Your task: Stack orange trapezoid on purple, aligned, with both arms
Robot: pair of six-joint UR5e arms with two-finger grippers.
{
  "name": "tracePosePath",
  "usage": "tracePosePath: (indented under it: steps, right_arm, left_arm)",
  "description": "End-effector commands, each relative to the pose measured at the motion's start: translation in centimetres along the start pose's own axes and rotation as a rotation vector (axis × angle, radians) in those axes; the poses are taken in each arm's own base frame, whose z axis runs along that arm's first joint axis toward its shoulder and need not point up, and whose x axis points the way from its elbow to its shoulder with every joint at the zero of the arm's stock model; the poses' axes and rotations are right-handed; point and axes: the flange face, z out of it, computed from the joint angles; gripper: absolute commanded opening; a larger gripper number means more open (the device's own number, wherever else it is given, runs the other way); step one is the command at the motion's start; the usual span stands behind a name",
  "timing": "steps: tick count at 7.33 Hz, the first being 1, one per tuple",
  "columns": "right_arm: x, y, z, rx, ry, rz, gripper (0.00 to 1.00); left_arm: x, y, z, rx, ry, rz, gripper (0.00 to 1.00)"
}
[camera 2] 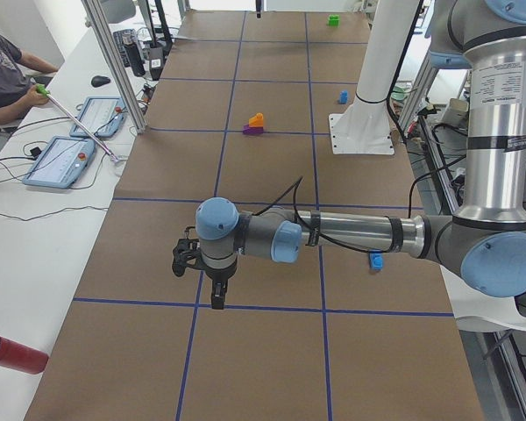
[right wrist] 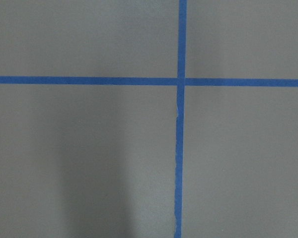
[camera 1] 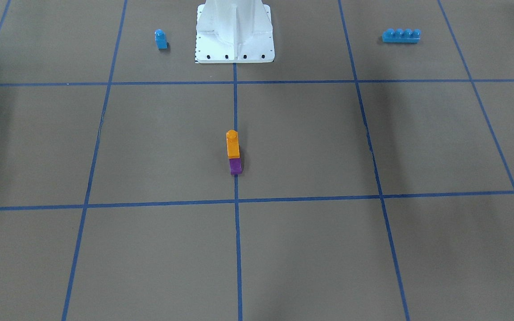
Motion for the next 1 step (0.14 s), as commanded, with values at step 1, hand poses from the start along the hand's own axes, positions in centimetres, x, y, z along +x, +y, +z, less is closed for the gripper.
tracePosePath:
  steps: [1]
  right_arm:
    - [0.01, -0.3, 0.06, 0.0, 0.001, 0.0, 1.0]
  left_arm:
    - [0.24, -0.26, -0.21, 0.006, 0.002, 0.013, 1.0]
